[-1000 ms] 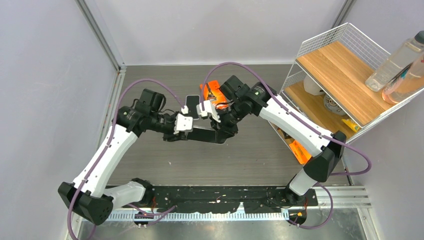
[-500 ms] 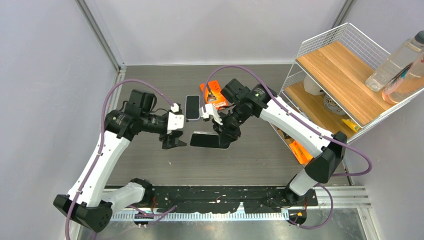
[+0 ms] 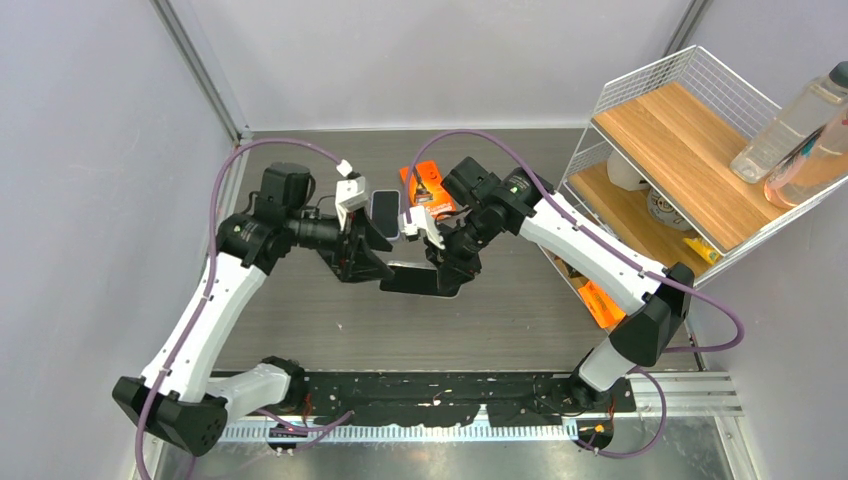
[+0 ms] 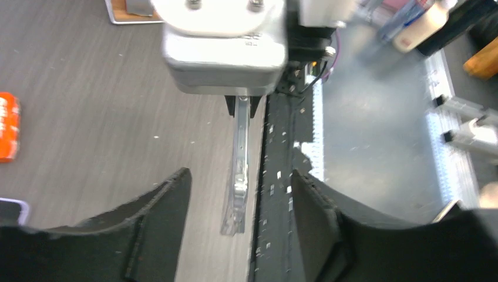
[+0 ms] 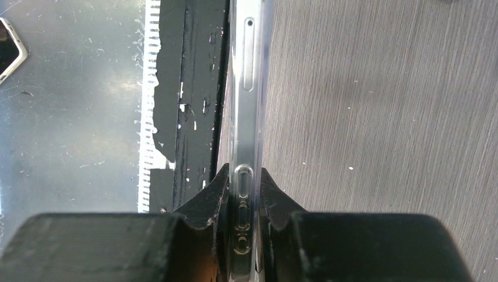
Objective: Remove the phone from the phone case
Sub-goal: Remove the phone case from the phone.
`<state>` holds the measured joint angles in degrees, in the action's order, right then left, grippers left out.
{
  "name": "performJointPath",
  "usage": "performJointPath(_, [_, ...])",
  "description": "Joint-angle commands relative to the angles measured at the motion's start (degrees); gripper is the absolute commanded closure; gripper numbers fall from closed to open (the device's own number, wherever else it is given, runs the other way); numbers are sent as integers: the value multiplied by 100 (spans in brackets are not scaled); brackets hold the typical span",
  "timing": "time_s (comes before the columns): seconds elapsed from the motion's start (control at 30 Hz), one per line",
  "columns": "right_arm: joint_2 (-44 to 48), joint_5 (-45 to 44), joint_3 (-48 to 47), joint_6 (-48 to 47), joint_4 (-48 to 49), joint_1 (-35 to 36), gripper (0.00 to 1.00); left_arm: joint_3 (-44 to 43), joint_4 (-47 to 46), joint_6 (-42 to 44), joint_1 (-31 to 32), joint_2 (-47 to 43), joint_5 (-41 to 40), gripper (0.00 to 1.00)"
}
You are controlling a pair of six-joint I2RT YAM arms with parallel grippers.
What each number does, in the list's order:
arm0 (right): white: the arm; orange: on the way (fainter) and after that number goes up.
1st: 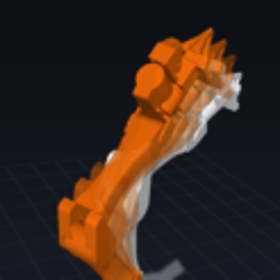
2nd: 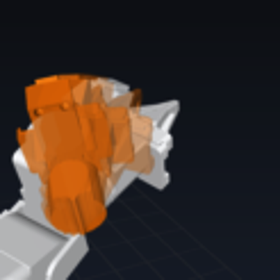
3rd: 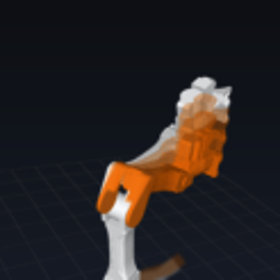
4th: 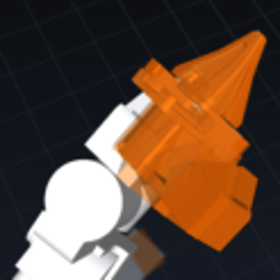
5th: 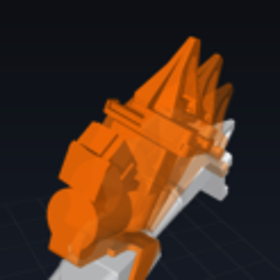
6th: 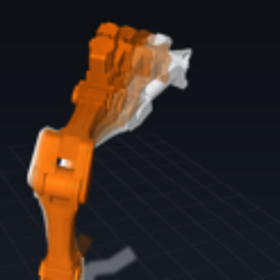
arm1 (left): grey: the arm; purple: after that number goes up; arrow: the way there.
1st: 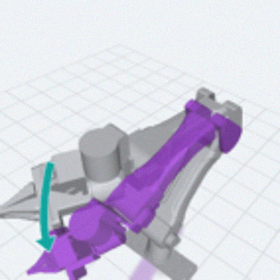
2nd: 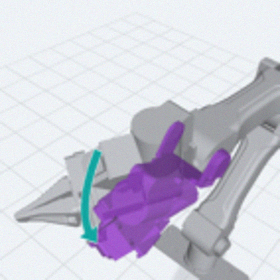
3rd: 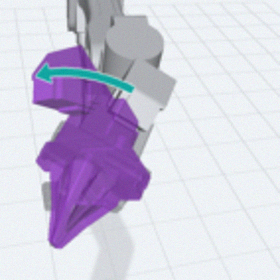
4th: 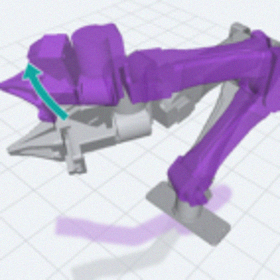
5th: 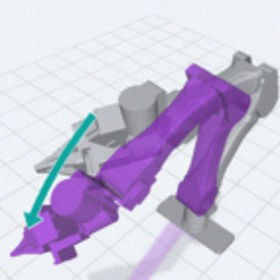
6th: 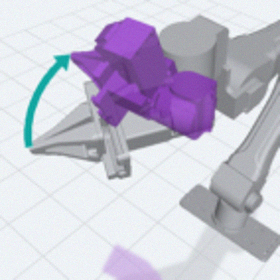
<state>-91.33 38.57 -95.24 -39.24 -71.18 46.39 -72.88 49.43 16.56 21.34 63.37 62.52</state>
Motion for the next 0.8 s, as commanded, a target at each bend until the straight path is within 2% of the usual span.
performJointPath(0.0, [177, 162, -234, 57, 194, -3, 95, 315, -797, -1112, -25, 45, 317, 39])
performJointPath(0.2, [173, 150, -206, 65, 212, -3, 95, 566, -1007, -1238, -25, 55, 258, 49])
performJointPath(0.7, [206, 19, -93, 122, 400, 7, 95, 956, -1809, -2156, -25, 365, 916, 99])
performJointPath(0.77, [231, -39, -91, 133, 440, 18, 95, 981, -1911, -2282, -25, 457, 1060, 100])
